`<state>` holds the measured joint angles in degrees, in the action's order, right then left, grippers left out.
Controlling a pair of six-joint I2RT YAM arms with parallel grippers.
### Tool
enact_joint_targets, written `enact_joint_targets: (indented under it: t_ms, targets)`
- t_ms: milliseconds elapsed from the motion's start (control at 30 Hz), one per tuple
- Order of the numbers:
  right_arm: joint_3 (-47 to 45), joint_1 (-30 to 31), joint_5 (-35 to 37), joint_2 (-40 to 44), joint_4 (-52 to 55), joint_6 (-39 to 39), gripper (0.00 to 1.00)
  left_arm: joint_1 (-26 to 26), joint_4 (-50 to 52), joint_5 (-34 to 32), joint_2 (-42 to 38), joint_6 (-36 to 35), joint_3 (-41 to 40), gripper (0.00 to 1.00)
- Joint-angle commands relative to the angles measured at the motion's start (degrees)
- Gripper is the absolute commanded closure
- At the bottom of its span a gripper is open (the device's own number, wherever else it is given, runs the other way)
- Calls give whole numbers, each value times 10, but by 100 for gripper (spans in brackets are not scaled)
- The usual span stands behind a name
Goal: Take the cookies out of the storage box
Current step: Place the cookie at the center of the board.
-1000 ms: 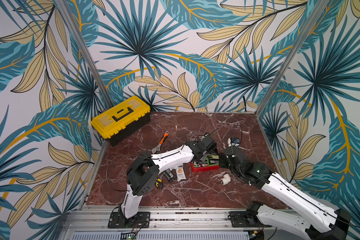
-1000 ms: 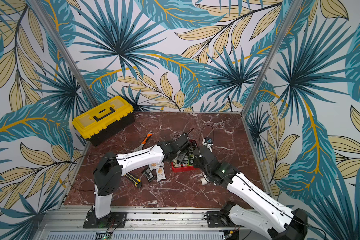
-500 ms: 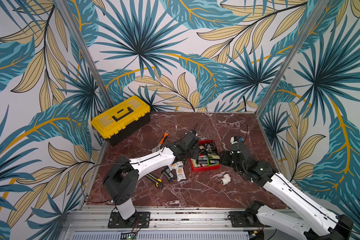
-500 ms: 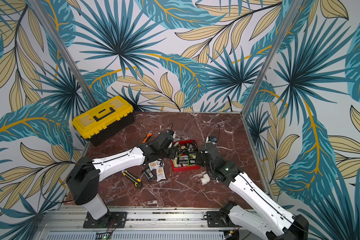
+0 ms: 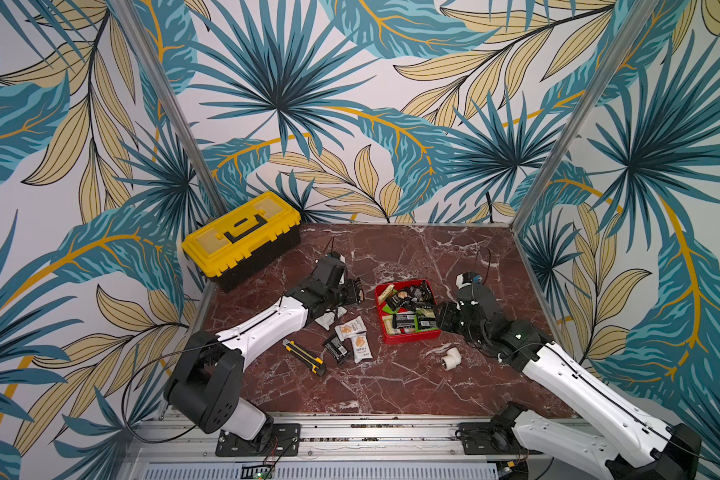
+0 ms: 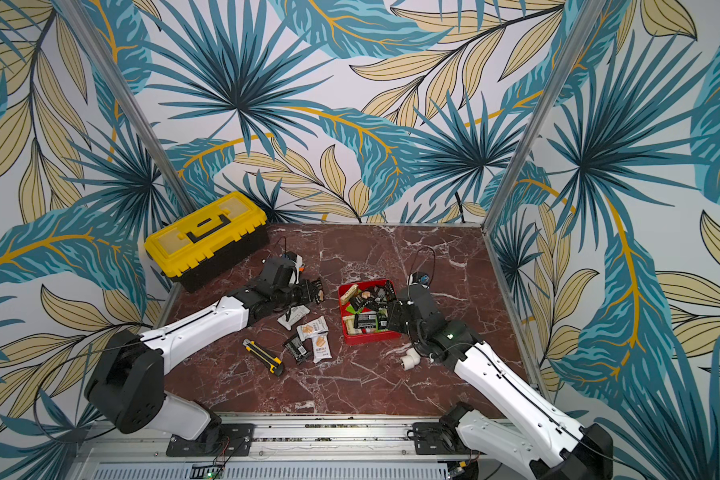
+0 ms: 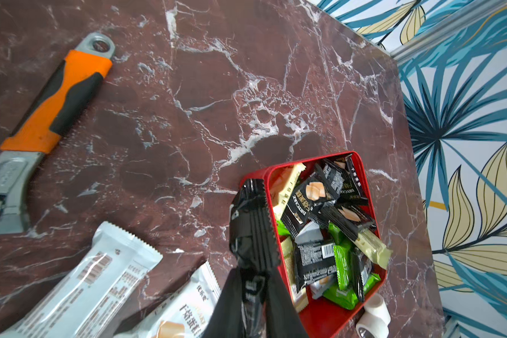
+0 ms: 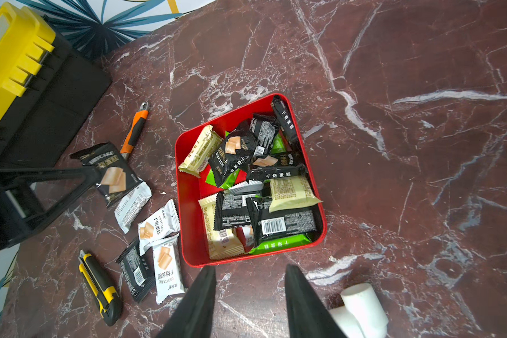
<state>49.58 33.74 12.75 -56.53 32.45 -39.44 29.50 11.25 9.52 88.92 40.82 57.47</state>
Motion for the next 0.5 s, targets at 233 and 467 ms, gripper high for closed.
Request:
enact_joint_targets:
  t_ms: [233,467]
  targets:
    - [-10,-2,-16,-15,-12,2,57,-8,-64,69,130,27,31,83]
    - [-9,-3,-19,-18,-13,4,57,-19,-74,62,158,28,32,70]
